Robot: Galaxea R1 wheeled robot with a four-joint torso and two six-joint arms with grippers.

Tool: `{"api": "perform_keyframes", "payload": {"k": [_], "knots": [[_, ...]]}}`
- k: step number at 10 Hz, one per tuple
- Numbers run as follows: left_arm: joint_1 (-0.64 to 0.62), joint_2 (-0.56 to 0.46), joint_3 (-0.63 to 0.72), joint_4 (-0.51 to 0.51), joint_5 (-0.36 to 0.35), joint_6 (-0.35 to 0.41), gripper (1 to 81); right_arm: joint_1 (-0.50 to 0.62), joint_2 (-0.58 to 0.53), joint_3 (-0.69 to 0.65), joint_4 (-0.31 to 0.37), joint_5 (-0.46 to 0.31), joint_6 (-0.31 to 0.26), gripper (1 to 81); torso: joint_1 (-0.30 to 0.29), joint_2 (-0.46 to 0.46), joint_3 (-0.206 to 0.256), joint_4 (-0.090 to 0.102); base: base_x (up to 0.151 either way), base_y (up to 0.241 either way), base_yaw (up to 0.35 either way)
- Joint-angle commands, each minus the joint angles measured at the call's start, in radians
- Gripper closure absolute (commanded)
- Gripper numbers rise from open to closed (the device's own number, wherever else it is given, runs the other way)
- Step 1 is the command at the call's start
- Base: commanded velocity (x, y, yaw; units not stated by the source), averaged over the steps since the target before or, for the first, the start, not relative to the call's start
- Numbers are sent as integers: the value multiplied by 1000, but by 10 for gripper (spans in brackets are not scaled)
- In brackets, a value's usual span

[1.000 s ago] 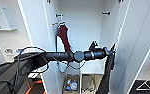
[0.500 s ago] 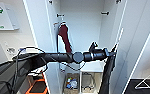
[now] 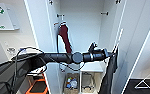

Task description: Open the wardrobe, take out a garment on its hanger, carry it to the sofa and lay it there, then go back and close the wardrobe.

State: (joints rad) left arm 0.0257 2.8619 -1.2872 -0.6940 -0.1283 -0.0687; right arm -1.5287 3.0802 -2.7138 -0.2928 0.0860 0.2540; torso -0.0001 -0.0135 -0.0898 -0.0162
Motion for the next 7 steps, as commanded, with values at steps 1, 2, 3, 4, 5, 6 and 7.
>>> {"api": "perform_keyframes", "payload": {"k": [1, 2, 3, 4, 5, 6, 7], "knots": [[-151, -10, 35, 68, -17, 12, 811, 38, 8, 8, 1, -46, -2, 10, 0, 0, 0, 0, 0, 0, 0], [-143, -24, 54, 71, -14, 13, 811, 38, 8, 7, 3, -46, -2, 10, 0, 0, 0, 0, 0, 0, 0], [-131, -37, 71, 71, -14, 15, 811, 38, 8, 7, 4, -43, -2, 10, 0, 0, 0, 0, 0, 0, 0], [-126, -50, 83, 80, -17, 15, 811, 38, 8, 7, 4, -43, -2, 10, 0, 0, 0, 0, 0, 0, 0], [-125, -59, 91, 84, -19, 14, 811, 38, 8, 7, 6, -43, -2, 10, 0, 0, 0, 0, 0, 0, 0], [-125, -61, 91, 84, -19, 14, 811, 38, 8, 5, 6, -43, -2, 10, 0, 0, 0, 0, 0, 0, 0], [-125, -61, 92, 84, -17, 13, 811, 38, 8, 5, 6, -43, -1, 10, 0, 0, 0, 0, 0, 0, 0]]}}
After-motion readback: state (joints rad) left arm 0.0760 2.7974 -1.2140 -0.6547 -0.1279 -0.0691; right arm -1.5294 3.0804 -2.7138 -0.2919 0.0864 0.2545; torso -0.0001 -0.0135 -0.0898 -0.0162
